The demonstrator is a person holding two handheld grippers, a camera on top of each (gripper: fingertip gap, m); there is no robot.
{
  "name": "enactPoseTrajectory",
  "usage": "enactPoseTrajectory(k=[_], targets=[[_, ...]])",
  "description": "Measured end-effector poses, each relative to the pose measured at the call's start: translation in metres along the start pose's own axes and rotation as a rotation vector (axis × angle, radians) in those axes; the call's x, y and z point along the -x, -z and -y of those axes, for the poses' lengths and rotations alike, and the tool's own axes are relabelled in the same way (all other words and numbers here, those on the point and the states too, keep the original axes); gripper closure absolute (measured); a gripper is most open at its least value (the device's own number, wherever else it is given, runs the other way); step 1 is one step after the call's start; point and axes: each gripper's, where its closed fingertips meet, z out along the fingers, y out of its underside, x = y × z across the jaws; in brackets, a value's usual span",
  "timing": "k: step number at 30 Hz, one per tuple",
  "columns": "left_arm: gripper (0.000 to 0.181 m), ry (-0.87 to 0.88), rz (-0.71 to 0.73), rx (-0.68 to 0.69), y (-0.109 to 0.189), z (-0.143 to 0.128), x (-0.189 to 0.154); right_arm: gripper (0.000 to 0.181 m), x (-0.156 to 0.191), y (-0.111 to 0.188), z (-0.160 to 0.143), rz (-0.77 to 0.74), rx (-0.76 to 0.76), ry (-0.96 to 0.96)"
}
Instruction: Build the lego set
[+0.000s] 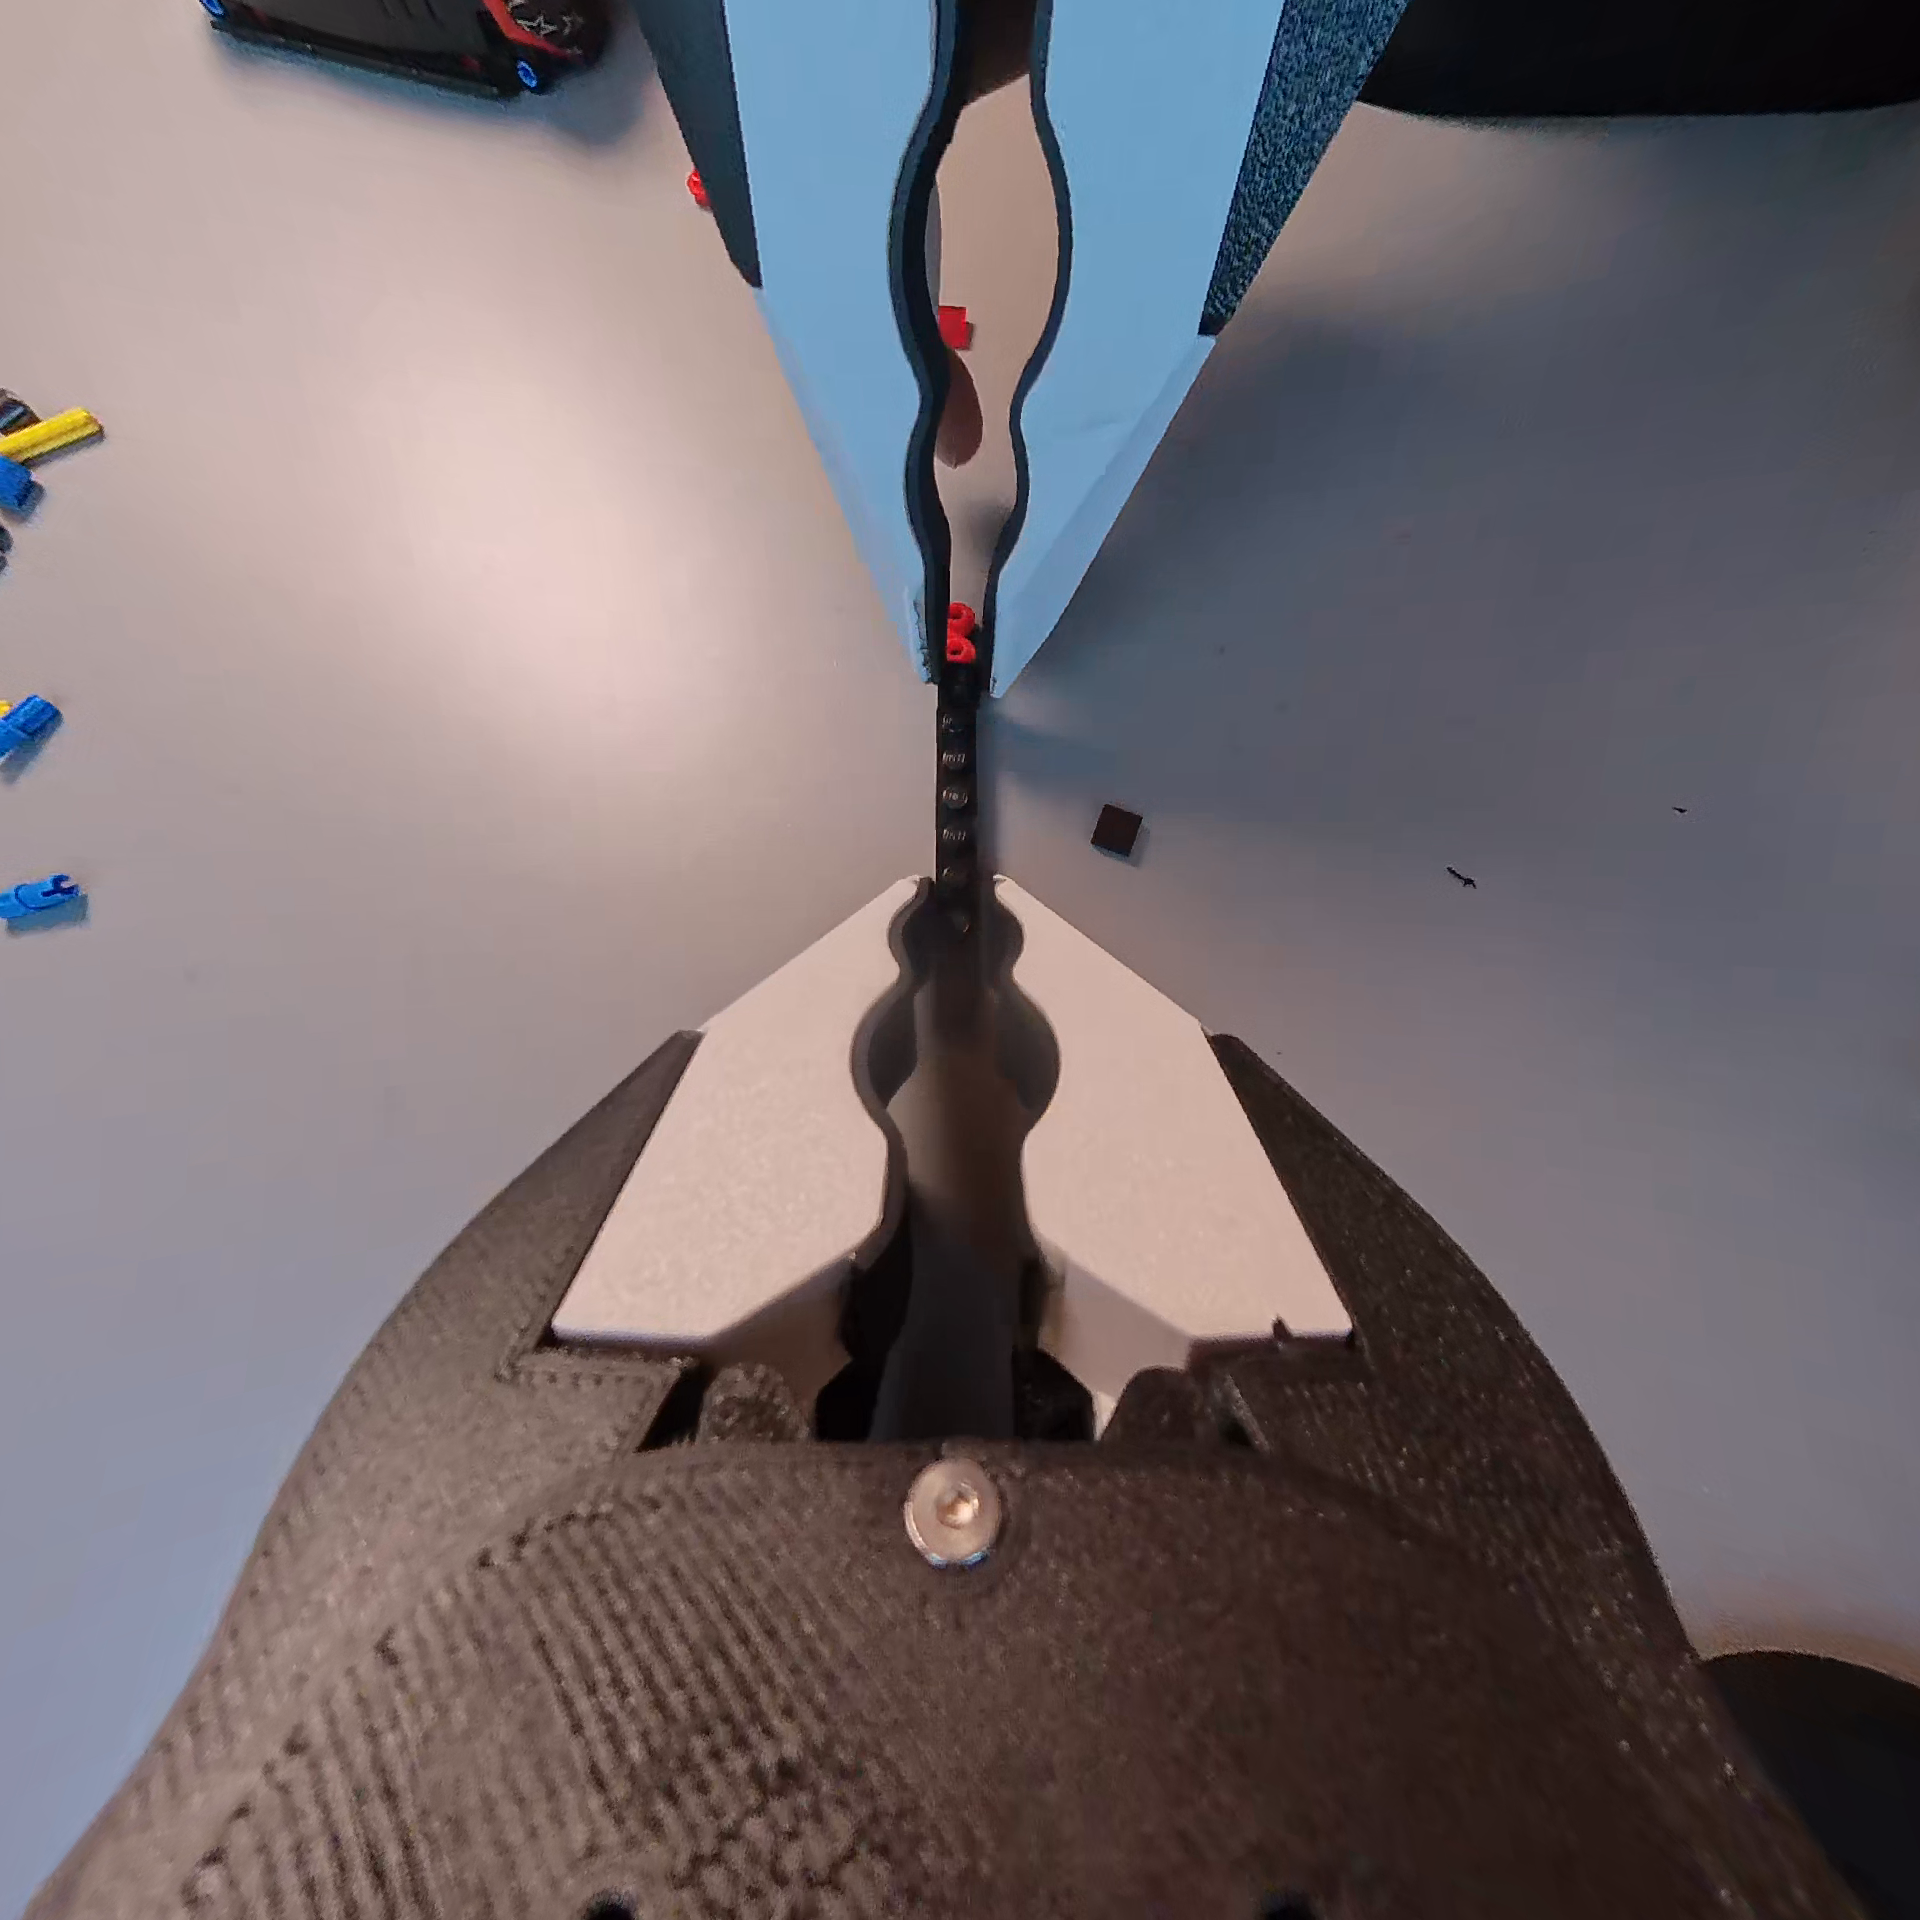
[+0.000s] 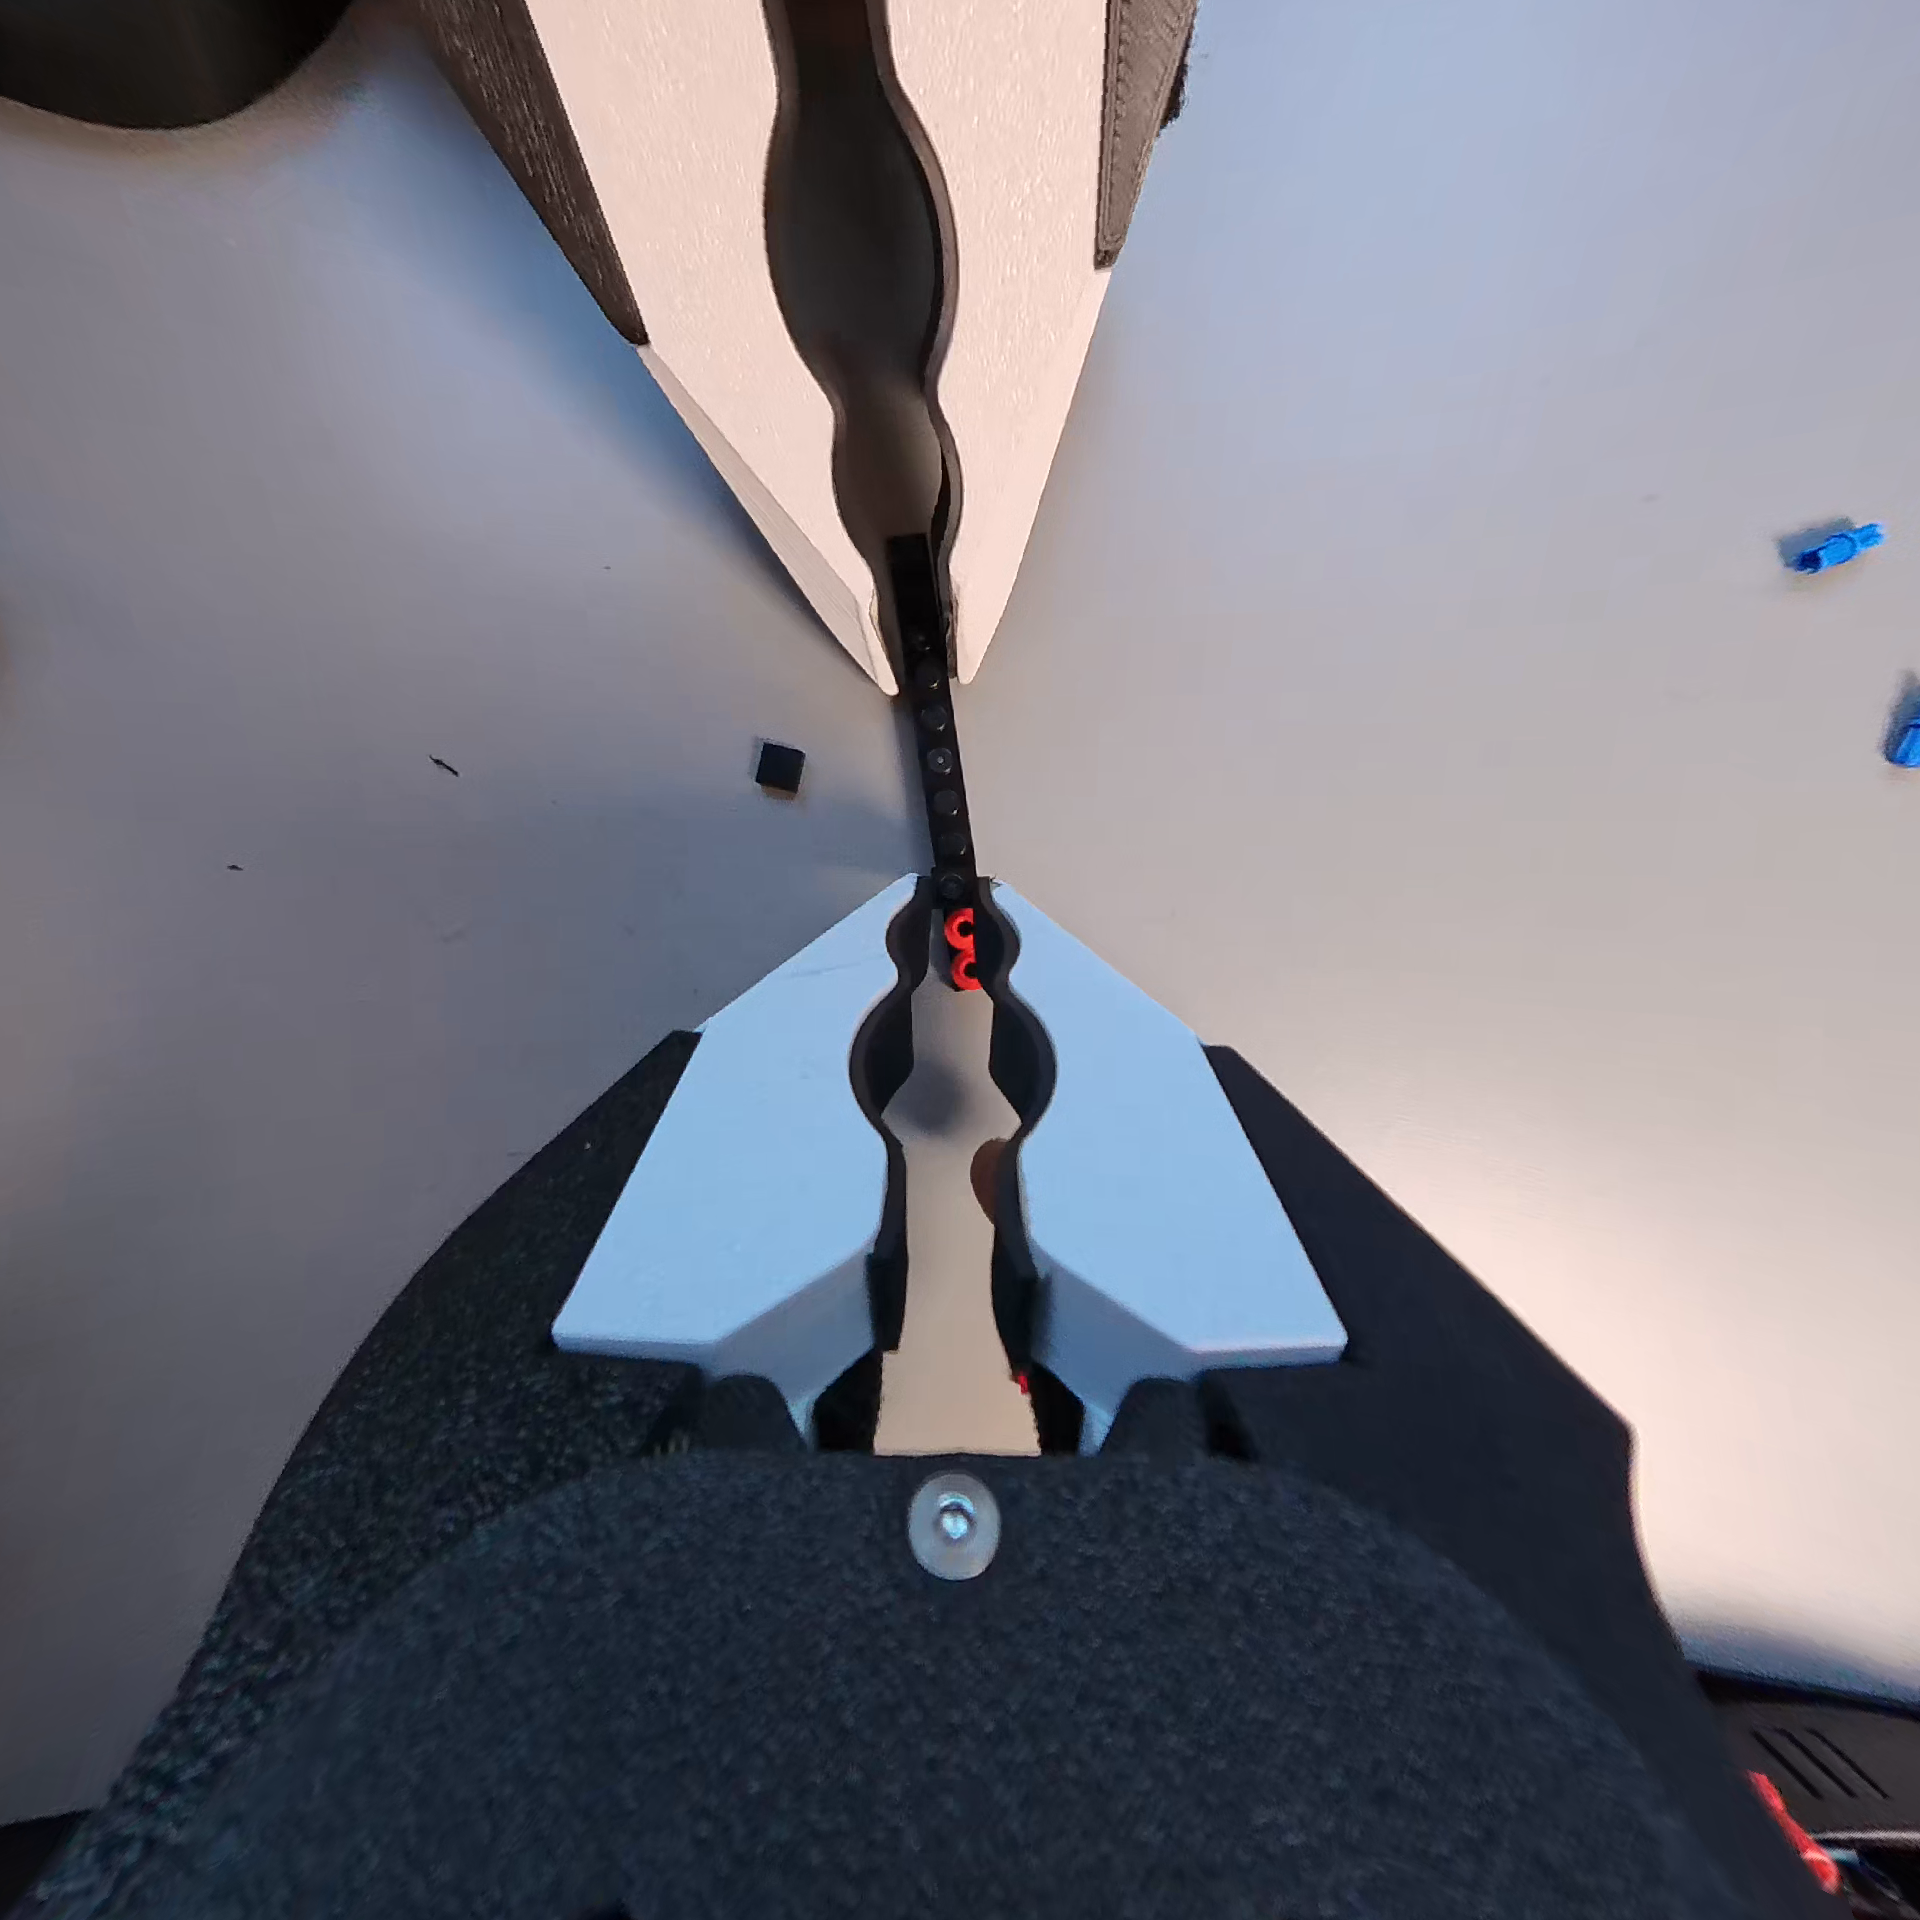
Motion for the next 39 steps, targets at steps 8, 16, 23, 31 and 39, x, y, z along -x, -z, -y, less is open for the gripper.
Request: enactPoseTrajectory(k=[8,16,23,31,39], targets=[[0.175,-0.01,0.001,0.0,0.0,0.0,0.0,0.177,-0.002,-0.001,-0.001,0.009,0.067,0.07],[0.175,-0.019,-0.003,-0.003,-0.001,0.001,0.0,0.176,-0.001,-0.003,-0.003,0.071,0.099,0.135],[0.175,-0.012,-0.008,-0.002,-0.001,0.001,0.0,0.176,-0.001,-0.005,-0.005,0.071,0.14,0.158],[0.175,-0.011,-0.001,0.003,-0.001,0.001,0.0,0.176,0.0,-0.006,-0.004,0.059,0.167,0.164],[0.175,-0.009,-0.003,0.005,-0.001,0.001,0.0,0.159,0.002,0.004,-0.002,0.043,0.047,0.072]])
